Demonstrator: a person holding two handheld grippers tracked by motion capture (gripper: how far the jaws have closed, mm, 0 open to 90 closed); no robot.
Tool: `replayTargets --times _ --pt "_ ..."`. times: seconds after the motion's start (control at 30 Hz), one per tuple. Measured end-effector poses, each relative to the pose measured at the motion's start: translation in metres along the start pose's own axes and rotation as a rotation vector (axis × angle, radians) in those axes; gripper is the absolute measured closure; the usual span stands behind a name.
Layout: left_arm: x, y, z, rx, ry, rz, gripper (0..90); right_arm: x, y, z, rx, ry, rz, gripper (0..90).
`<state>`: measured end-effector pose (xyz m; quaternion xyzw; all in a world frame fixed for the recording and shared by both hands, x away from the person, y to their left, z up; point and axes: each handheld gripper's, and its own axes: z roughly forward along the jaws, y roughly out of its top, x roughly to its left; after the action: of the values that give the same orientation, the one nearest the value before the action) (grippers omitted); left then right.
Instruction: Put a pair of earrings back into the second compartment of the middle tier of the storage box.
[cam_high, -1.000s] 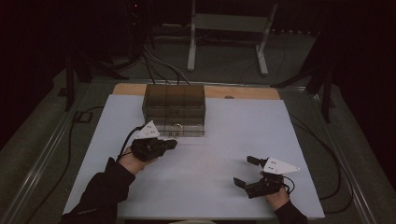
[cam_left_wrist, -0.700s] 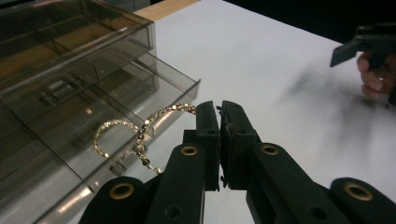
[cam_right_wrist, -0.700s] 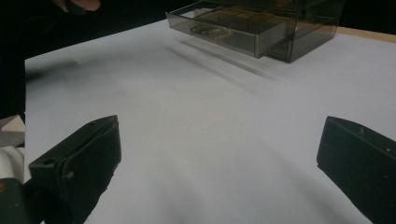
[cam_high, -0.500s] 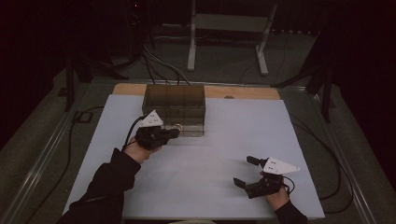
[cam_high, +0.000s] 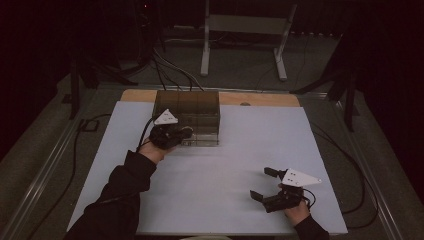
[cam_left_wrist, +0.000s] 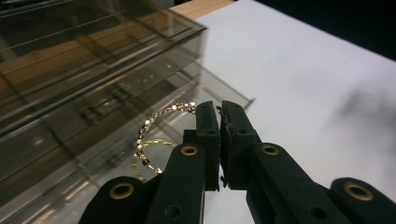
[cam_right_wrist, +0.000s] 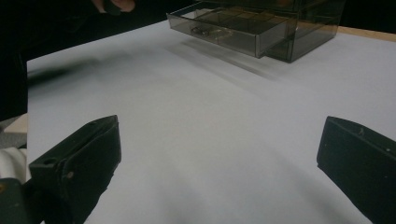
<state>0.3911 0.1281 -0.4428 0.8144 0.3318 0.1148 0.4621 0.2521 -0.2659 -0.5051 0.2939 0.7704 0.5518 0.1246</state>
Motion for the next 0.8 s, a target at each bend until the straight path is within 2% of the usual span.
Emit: replayTargets --times 0.37,0.5,0.67,0.73,0.8 --pt "0.018 -0.006 0.021 0.035 0.026 -0.071 87.9 0.000 0.000 0.000 0.001 0.002 0.003 0.0" --pt "0.018 -0.008 0.025 0.043 0.029 -0.079 87.8 -0.001 0.000 0.001 0.004 0.003 0.002 0.0" --pt "0.017 -0.009 0.027 0.041 0.081 -0.058 87.1 -0.001 0.000 0.000 0.004 0.002 0.000 0.0" --pt "0.018 -0.009 0.026 0.031 0.069 -0.072 86.5 0.000 0.000 0.000 0.005 0.002 0.001 0.0" --pt "0.019 -0.009 0.026 0.023 0.080 -0.067 80.6 0.000 0.000 0.000 0.004 0.003 -0.002 0.0"
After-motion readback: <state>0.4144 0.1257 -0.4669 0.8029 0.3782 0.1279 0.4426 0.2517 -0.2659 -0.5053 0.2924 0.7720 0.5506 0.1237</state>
